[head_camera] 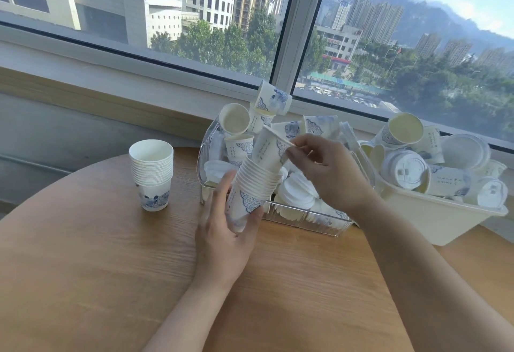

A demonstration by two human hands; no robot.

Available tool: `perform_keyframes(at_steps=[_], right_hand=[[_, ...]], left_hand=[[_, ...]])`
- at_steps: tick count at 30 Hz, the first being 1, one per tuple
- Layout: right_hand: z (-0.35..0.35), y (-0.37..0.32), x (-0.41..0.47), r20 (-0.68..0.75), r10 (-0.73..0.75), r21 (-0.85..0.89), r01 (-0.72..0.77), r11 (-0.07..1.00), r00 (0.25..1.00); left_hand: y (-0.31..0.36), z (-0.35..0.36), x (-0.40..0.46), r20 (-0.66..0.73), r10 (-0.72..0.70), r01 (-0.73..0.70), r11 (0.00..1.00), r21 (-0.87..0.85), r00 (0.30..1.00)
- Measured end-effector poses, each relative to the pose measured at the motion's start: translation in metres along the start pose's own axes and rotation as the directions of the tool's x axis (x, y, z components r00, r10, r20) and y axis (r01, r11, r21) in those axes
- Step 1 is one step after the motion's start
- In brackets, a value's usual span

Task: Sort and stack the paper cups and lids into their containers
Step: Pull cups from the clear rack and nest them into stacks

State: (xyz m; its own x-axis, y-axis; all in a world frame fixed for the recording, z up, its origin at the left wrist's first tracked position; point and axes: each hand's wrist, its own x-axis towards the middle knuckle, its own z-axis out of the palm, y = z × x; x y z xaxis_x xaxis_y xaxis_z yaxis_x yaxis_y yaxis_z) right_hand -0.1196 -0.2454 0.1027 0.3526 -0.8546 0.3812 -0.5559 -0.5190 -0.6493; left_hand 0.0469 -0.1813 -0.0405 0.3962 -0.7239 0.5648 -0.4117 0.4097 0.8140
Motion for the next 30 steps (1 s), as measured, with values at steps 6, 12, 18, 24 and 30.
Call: perform_keyframes(at_steps=[6, 12, 18, 24, 30], right_hand=[[0.01, -0.008, -0.021, 0.167, -0.004, -0.121, 0.025, 0.992, 0.986], [0.042, -0.026, -0.035, 0.199, 0.026, 0.127, -0.052, 0.99, 0.98], [0.088, -0.033, -0.051, 0.09, -0.075, 0.215, 0.055, 0.975, 0.993], [0.146, -0.048, -0.056, 0.087, -0.157, 0.376, 0.113, 0.92, 0.984], [0.196, -0.048, -0.054, 0.066, 0.014, 0.466, -0.043, 0.884, 0.998]], left_hand=[[0.003, -0.008, -0.008, -0.032, -0.013, 0.012, 1.0, -0.02, 0.999], [0.008, -0.023, -0.018, -0.016, -0.016, 0.016, 0.999, -0.03, 1.0], [0.011, -0.058, -0.026, -0.041, 0.031, -0.027, 0.994, 0.104, 0.999], [-0.016, -0.113, -0.018, -0.07, -0.076, 0.091, 0.965, 0.245, 0.995], [-0.034, -0.157, -0.009, -0.156, -0.191, 0.226, 0.943, 0.246, 0.969]])
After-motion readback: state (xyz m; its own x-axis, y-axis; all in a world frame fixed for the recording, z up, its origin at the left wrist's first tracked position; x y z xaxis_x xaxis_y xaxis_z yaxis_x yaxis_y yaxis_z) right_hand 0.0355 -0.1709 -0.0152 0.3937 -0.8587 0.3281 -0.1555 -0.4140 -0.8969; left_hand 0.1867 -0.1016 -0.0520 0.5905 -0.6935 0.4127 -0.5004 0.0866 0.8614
